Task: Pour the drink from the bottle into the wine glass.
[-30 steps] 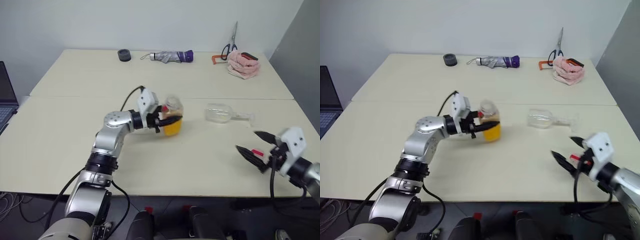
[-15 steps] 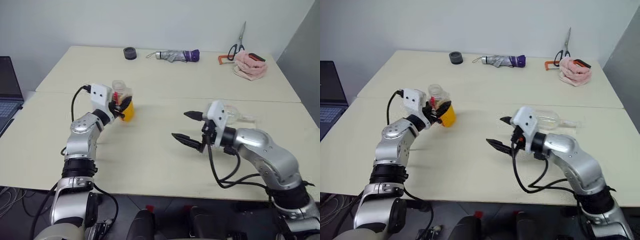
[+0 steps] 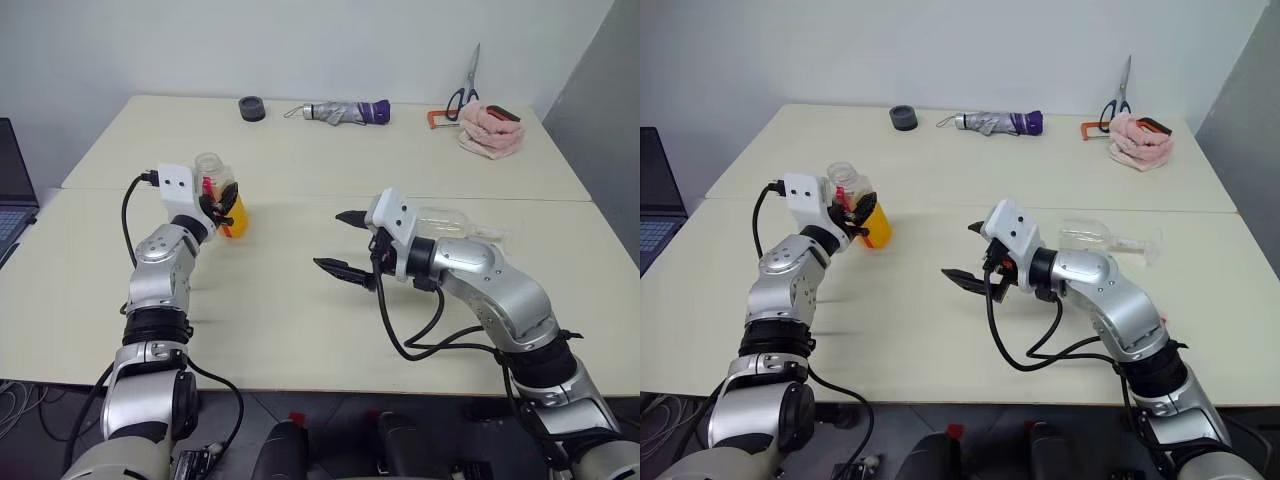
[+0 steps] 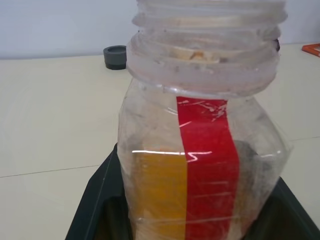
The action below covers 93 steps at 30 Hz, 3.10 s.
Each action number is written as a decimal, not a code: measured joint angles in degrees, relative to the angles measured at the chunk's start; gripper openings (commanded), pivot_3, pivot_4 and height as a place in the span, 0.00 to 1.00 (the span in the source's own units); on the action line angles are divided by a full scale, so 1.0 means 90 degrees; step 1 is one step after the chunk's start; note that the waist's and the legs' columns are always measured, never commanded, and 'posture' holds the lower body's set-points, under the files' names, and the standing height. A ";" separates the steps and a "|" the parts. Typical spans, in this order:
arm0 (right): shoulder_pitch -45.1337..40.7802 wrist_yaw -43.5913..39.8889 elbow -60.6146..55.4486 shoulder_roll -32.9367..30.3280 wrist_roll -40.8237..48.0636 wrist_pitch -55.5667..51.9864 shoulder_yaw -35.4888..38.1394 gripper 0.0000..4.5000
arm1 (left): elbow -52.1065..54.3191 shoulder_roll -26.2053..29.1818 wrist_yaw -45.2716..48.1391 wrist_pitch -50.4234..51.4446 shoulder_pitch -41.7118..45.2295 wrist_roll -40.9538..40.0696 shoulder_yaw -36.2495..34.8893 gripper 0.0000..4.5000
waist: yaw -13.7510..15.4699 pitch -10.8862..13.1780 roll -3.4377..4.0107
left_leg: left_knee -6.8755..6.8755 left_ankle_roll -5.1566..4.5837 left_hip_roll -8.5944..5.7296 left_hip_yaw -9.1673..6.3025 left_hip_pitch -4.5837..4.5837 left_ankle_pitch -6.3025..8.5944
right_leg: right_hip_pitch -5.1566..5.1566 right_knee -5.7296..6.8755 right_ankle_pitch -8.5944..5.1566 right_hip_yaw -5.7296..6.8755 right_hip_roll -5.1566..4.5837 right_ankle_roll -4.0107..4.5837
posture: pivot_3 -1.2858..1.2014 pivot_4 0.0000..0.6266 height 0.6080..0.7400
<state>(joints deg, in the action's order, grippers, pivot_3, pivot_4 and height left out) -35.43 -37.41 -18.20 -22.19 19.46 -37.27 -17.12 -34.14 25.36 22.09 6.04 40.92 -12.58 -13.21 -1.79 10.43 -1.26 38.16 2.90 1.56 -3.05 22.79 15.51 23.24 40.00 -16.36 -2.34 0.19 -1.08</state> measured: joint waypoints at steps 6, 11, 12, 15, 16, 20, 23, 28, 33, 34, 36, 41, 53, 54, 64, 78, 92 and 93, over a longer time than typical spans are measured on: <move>-0.0010 0.0003 0.0000 0.0080 -0.0039 -0.0092 0.0004 1.00 | -0.0232 -0.0103 -0.0030 -0.0025 -0.0021 -0.0005 -0.0013 1.00 | 0.0004 0.0000 0.0000 | 0.0000 0.0000 -0.0002 -0.0001 0.0008 0.0000 | 0.0003 -0.0004 0.0000 0.0002 -0.0003 0.0000 | 0.52 0.24 1.00; -0.0009 0.0008 -0.0006 0.0085 -0.0038 -0.0150 0.0016 1.00 | -0.0206 -0.0113 -0.0031 -0.0069 -0.0074 0.0000 -0.0012 1.00 | 0.0005 0.0000 0.0000 | -0.0002 0.0000 -0.0003 0.0000 0.0007 0.0000 | 0.0003 -0.0005 0.0000 0.0002 -0.0007 0.0001 | 0.52 0.24 1.00; -0.0008 0.0010 -0.0012 0.0085 -0.0038 -0.0158 0.0017 1.00 | -0.0181 -0.0115 -0.0030 -0.0095 -0.0118 0.0005 -0.0011 1.00 | 0.0004 0.0000 0.0000 | -0.0002 0.0000 -0.0003 0.0000 0.0007 0.0000 | 0.0003 -0.0005 0.0000 0.0001 -0.0007 0.0001 | 0.52 0.24 1.00; 0.0030 0.0012 -0.0050 0.0068 -0.0040 -0.0172 0.0021 1.00 | 0.0037 -0.0126 -0.0064 -0.0264 -0.0372 0.0058 0.0006 1.00 | 0.0001 0.0000 0.0000 | -0.0003 0.0000 -0.0002 -0.0001 0.0007 0.0000 | 0.0003 -0.0005 0.0000 0.0001 -0.0009 0.0001 | 0.52 0.24 1.00; 0.0079 0.0011 -0.0078 0.0057 -0.0042 -0.0172 0.0020 1.00 | 0.0113 -0.0129 -0.0138 -0.0332 -0.0467 0.0112 0.0010 1.00 | 0.0003 0.0000 0.0000 | -0.0003 0.0000 -0.0002 -0.0001 0.0007 0.0000 | 0.0003 -0.0005 0.0000 0.0002 -0.0010 0.0001 | 0.52 0.24 1.00; 0.0373 0.0012 -0.0209 -0.0023 -0.0040 -0.0173 0.0030 1.00 | 0.0495 -0.0188 -0.0375 -0.0461 -0.0908 0.0227 0.0006 1.00 | 0.0005 0.0000 0.0000 | -0.0004 0.0000 -0.0001 0.0000 0.0008 0.0000 | 0.0003 -0.0006 0.0000 0.0001 -0.0019 0.0000 | 0.52 0.24 1.00; 0.0551 0.0024 -0.0344 -0.0101 -0.0039 -0.0172 0.0111 1.00 | 0.0808 -0.0303 -0.0507 -0.0481 -0.1233 0.0273 0.0008 1.00 | 0.0010 0.0000 0.0000 | -0.0003 0.0000 -0.0001 -0.0001 0.0008 0.0000 | 0.0003 -0.0005 0.0000 0.0001 -0.0023 0.0000 | 0.52 0.24 1.00; 0.0931 0.0028 -0.0645 -0.0389 -0.0045 -0.0161 0.0317 1.00 | 0.1386 -0.0345 -0.0651 -0.0497 -0.1705 0.0423 0.0063 1.00 | 0.0012 0.0000 -0.0001 | -0.0005 0.0000 -0.0001 -0.0001 0.0007 0.0000 | 0.0002 -0.0007 0.0000 0.0001 -0.0023 0.0000 | 0.52 0.24 1.00; 0.1534 0.0087 -0.1115 -0.0741 -0.0036 -0.0173 0.0629 1.00 | 0.2349 -0.0424 -0.0853 -0.0296 -0.2559 0.0553 0.0143 1.00 | 0.0007 0.0000 -0.0001 | -0.0007 0.0000 0.0004 0.0000 0.0005 0.0000 | 0.0002 -0.0007 0.0000 -0.0006 -0.0026 -0.0001 | 0.52 0.24 1.00; 0.1656 0.0123 -0.1258 -0.0804 -0.0029 -0.0174 0.0776 1.00 | 0.2583 -0.0432 -0.0860 -0.0256 -0.2792 0.0567 0.0183 1.00 | 0.0008 0.0000 -0.0001 | -0.0007 0.0000 0.0005 -0.0001 0.0006 0.0000 | 0.0001 -0.0008 -0.0001 -0.0004 -0.0026 -0.0001 | 0.52 0.24 1.00; 0.1905 0.0179 -0.1550 -0.1003 -0.0019 -0.0214 0.1116 1.00 | 0.3062 -0.0473 -0.0847 -0.0123 -0.3238 0.0572 0.0210 1.00 | 0.0013 0.0000 -0.0001 | -0.0007 0.0000 0.0007 0.0000 0.0005 0.0000 | 0.0000 -0.0008 -0.0001 -0.0005 -0.0027 -0.0001 | 0.52 0.24 1.00; 0.2414 0.0302 -0.1824 -0.1727 -0.0280 -0.0156 0.1831 1.00 | 0.4023 -0.0494 -0.0402 0.0280 -0.3908 0.0442 0.0625 1.00 | 0.0031 0.0000 -0.0001 | -0.0007 0.0000 -0.0002 0.0003 0.0002 0.0000 | -0.0007 -0.0009 -0.0001 -0.0003 -0.0028 -0.0003 | 0.52 0.24 1.00; 0.2392 0.1561 0.0596 -0.3066 -0.3939 0.1864 0.0901 1.00 | 0.3929 -0.0211 0.2079 0.0769 -0.2345 -0.0331 0.1760 1.00 | -0.0033 -0.0003 0.0002 | -0.0015 0.0001 0.0002 0.0030 -0.0023 0.0000 | -0.0008 -0.0008 0.0000 -0.0031 0.0014 -0.0004 | 0.52 0.24 1.00; 0.2272 0.1669 0.0918 -0.3070 -0.4243 0.2044 0.0709 1.00 | 0.3795 -0.0217 0.2280 0.0763 -0.2210 -0.0360 0.1838 1.00 | -0.0033 -0.0002 0.0003 | -0.0015 0.0002 0.0002 0.0030 -0.0019 -0.0001 | -0.0005 -0.0008 0.0000 -0.0031 0.0014 -0.0004 | 0.52 0.24 1.00; 0.1361 0.2297 0.2840 -0.2711 -0.5654 0.3199 0.0118 1.00 | 0.3332 -0.0160 0.3919 0.0678 -0.1702 -0.0515 0.2387 1.00 | -0.0002 -0.0002 0.0003 | -0.0012 0.0002 -0.0001 0.0029 -0.0008 -0.0001 | -0.0004 -0.0015 0.0000 -0.0029 0.0009 -0.0003 | 0.52 0.24 1.00; 0.0711 0.3028 0.4252 -0.2223 -0.6711 0.3414 -0.0109 0.31 | 0.3247 -0.0212 0.4099 0.0671 -0.1463 -0.0432 0.2480 1.00 | -0.0007 -0.0002 0.0003 | -0.0010 0.0002 0.0000 0.0028 -0.0007 -0.0001 | -0.0003 -0.0012 0.0000 -0.0031 0.0009 -0.0002 | 0.52 0.24 1.00; 0.0738 0.3324 0.3314 -0.0137 -0.5098 0.3664 0.0758 0.02 | 0.3617 0.0087 0.3300 0.1475 -0.2162 -0.0646 0.1754 1.00 | -0.0121 -0.0002 0.0001 | -0.0013 0.0002 0.0015 0.0017 -0.0009 -0.0001 | 0.0001 -0.0005 0.0000 -0.0026 0.0018 -0.0001 | 0.52 0.24 1.00; 0.0735 0.3302 0.3316 0.0322 -0.4660 0.3744 0.0886 0.02 | 0.3692 0.0174 0.3274 0.1555 -0.2240 -0.0707 0.1643 1.00 | -0.0128 -0.0003 0.0001 | -0.0013 0.0002 0.0017 0.0017 -0.0008 -0.0001 | -0.0001 -0.0005 0.0000 -0.0024 0.0018 0.0000 | 0.52 0.24 1.00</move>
<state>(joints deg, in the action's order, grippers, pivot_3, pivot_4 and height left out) -28.82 -7.68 11.64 -19.29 -22.48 -3.57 -9.14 -0.91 26.93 51.56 20.04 20.76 -18.94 1.58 -2.94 10.41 -1.26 38.04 2.93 1.71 -2.90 22.72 15.50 23.23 39.96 -16.36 -2.56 0.35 -1.08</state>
